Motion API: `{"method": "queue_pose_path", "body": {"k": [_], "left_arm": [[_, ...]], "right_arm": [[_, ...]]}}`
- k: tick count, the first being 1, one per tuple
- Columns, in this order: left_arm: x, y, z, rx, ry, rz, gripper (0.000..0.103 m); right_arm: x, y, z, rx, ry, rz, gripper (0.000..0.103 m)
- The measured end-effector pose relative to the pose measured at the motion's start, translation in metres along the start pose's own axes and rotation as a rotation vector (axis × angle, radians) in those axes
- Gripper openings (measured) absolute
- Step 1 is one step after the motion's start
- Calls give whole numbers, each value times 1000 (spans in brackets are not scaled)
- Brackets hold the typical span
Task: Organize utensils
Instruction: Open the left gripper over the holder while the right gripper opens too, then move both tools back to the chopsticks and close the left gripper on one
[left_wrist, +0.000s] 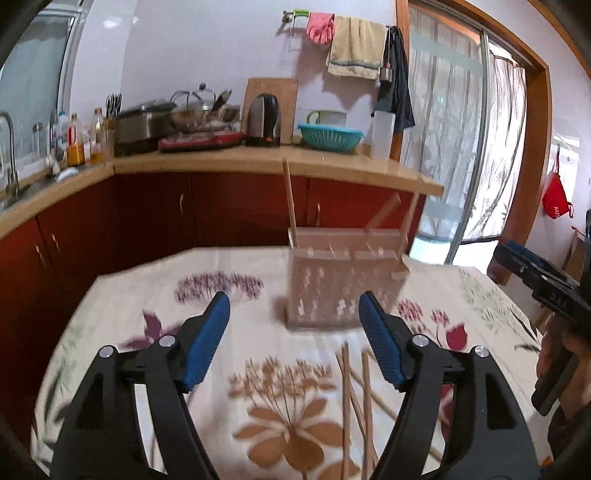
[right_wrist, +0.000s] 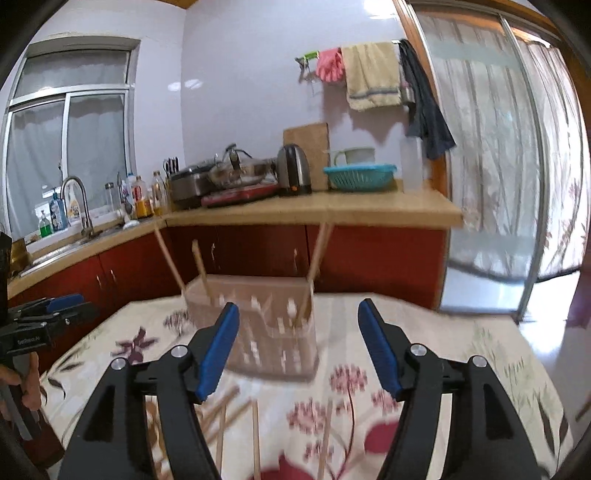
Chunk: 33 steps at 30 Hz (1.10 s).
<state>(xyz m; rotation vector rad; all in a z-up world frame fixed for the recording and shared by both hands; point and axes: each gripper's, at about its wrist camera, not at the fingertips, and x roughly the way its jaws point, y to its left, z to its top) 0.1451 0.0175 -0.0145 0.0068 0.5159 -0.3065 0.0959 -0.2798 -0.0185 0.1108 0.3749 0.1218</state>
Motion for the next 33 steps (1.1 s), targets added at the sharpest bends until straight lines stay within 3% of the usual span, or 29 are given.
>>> {"method": "queue_pose_path", "body": {"k": [10,17,24,33], "left_arm": [[-12,-14,-90,-29,73,15,71],[-11,-25,-135,-22,118,6,69],[-3,-33,-163,-3,178,-2,61],[10,-40,-175,17,227,-12,45]], "right_arm": [[-30,-1,-99,-4,76,-49,65],[-38,-7,-149,-5,131,-58,56],[-40,-14,-168,11,150,-52,55],[-40,-15,-172,18,154,-43,55]]}}
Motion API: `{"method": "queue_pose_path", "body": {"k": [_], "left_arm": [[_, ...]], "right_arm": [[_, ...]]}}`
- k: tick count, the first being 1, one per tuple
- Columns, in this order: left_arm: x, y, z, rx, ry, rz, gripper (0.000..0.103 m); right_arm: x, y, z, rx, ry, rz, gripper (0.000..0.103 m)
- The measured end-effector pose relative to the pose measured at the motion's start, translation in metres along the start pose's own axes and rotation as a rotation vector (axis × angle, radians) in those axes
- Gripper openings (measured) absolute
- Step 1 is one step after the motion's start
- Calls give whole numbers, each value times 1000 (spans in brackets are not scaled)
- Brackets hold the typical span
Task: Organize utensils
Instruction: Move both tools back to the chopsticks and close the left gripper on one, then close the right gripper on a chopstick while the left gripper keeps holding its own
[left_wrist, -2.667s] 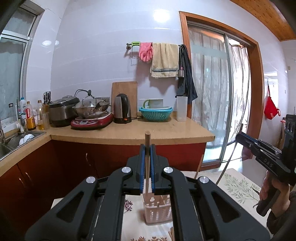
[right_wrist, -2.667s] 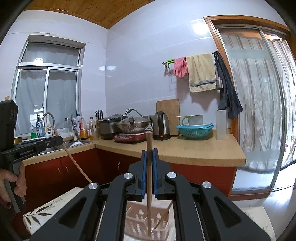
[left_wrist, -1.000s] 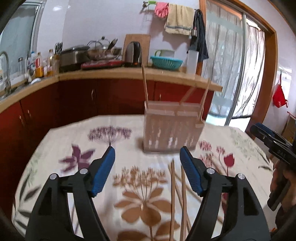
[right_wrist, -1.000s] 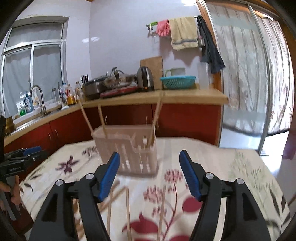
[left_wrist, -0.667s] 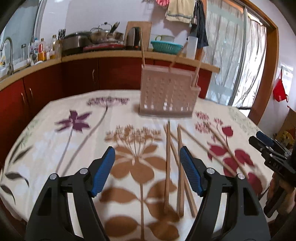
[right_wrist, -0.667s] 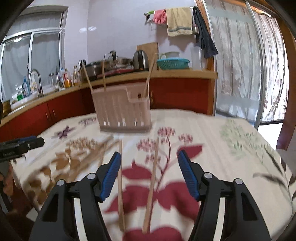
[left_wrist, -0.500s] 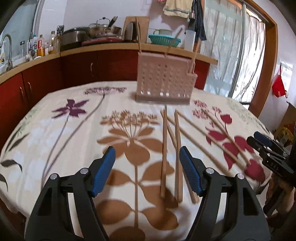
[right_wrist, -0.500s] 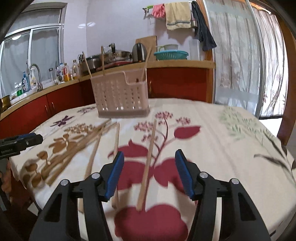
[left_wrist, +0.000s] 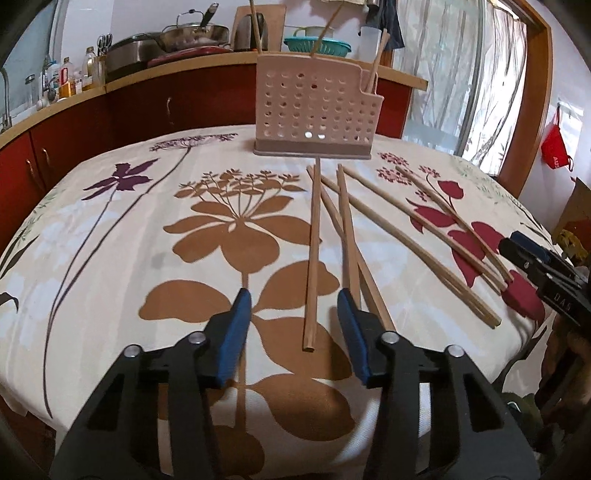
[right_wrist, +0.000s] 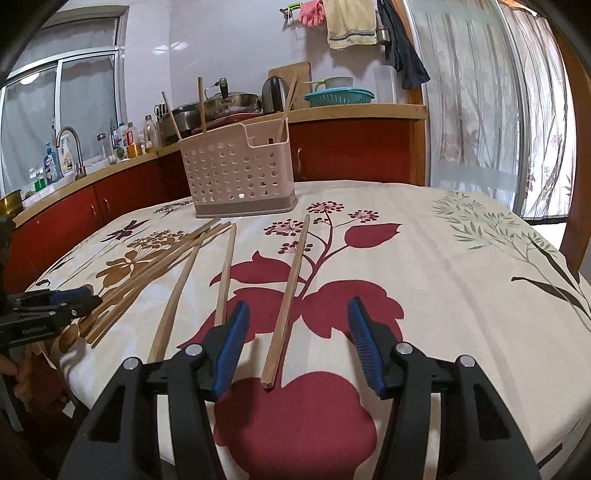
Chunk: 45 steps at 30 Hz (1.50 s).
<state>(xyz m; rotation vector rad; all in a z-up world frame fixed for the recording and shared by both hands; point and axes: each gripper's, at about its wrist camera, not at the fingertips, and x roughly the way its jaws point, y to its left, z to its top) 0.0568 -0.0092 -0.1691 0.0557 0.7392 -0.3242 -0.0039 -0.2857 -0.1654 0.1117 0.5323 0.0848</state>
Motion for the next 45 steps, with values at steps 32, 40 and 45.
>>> {"method": "queue_pose_path", "body": {"k": [32,40,45], "left_arm": [[-2,6,-6,0,-41,33,7],[-2,7,-6,-2,-43,33,7],[-2,7,-6,-2,-42,32,7]], "right_arm": [[-3,0,-5,-16,-23,17,44],[-4,6,-18,-57,-27,59,29],[-4,-5,-21,-26,-28,34,18]]}}
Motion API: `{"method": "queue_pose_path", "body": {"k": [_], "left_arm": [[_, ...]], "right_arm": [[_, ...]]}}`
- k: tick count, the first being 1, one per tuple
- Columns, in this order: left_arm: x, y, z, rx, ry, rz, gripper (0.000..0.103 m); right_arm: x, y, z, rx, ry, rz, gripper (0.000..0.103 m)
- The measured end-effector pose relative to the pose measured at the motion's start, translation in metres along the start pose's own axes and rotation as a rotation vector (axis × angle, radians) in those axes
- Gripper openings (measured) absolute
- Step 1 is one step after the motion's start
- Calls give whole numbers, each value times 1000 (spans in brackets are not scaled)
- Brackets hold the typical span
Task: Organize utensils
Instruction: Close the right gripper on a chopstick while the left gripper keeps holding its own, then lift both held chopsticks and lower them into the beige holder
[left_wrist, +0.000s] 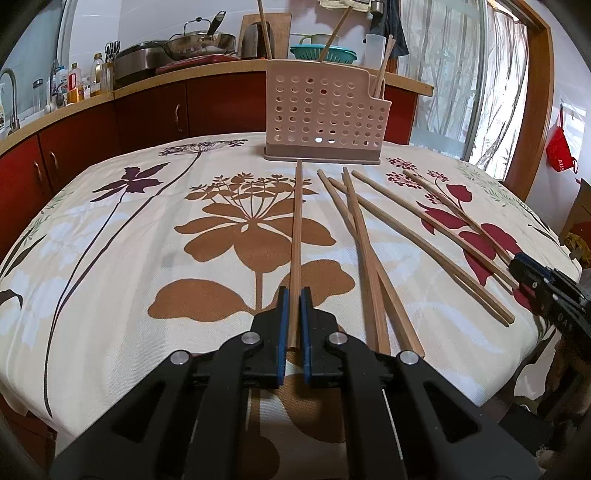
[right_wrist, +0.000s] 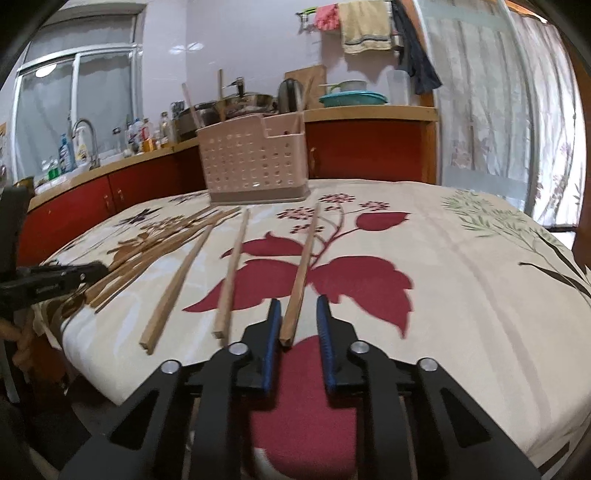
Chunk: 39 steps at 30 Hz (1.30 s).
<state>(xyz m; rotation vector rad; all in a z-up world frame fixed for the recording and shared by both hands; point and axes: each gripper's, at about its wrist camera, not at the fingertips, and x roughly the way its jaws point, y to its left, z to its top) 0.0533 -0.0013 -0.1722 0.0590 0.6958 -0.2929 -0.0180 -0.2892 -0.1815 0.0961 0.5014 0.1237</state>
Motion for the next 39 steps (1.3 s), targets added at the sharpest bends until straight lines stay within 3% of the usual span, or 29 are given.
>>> {"method": "queue_pose_path", "body": {"k": [23,39], "left_arm": [[-1,3,-1,-11,-18,-13,7],[-48,13,28,3,-152,29,7]], "right_arm": [[1,2,5,-24,-22,-21,7],[-40,8,51,-40,-146,-58,7]]}}
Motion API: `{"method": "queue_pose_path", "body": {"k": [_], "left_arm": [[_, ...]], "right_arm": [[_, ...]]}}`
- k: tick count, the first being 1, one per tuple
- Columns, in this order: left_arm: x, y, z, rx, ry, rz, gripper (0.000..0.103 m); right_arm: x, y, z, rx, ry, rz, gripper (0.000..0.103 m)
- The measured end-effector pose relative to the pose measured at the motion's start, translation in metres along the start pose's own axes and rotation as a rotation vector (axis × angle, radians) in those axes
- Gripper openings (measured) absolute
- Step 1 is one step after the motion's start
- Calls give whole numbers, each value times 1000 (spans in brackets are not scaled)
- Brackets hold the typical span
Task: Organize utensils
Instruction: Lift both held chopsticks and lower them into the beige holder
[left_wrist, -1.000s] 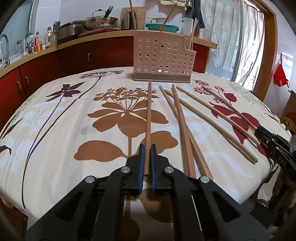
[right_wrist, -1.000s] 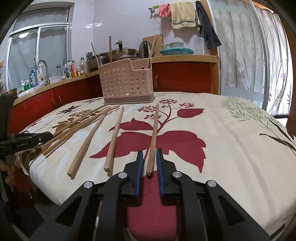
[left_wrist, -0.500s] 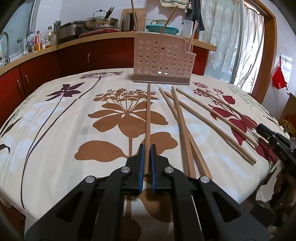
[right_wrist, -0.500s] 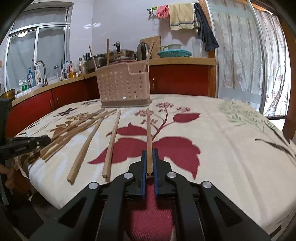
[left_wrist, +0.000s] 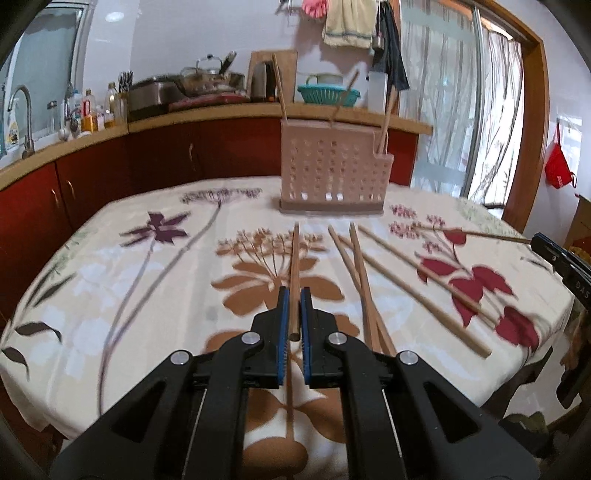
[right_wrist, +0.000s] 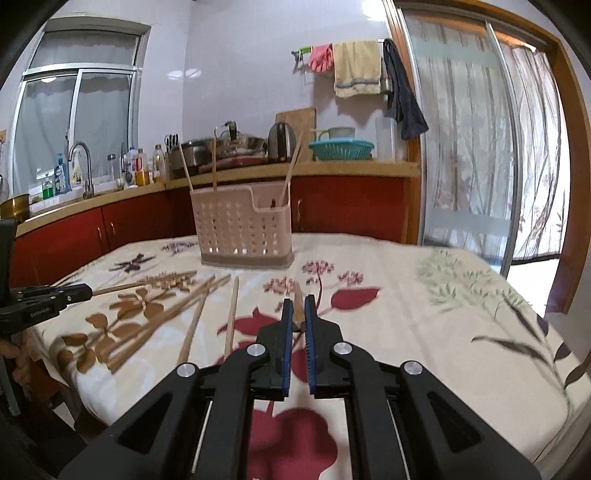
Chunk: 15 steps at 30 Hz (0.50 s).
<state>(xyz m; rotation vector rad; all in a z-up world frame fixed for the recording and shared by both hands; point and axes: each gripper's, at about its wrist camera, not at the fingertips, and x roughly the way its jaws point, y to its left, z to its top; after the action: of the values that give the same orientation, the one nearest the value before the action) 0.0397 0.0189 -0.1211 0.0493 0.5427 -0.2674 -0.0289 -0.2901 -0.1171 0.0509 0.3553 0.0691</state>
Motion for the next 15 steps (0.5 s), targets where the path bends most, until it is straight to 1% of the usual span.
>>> {"method": "queue_pose_path", "body": {"k": [4,10,12,15], "left_arm": [[-18,6,16,-7,-51,7,7],[-46,13,47,-1,-127,23,7],[-49,14,58,7,-127,22,7],[-44,18,71,15,-95,6,7]], "right_arm": [[-11,0,18,0,-39,-4,7],[-21,2,45,-1,-74,-6,7],[-21,1,56,1,-73,-3,7],[-13,-1,70,5,-52,3,7]]}}
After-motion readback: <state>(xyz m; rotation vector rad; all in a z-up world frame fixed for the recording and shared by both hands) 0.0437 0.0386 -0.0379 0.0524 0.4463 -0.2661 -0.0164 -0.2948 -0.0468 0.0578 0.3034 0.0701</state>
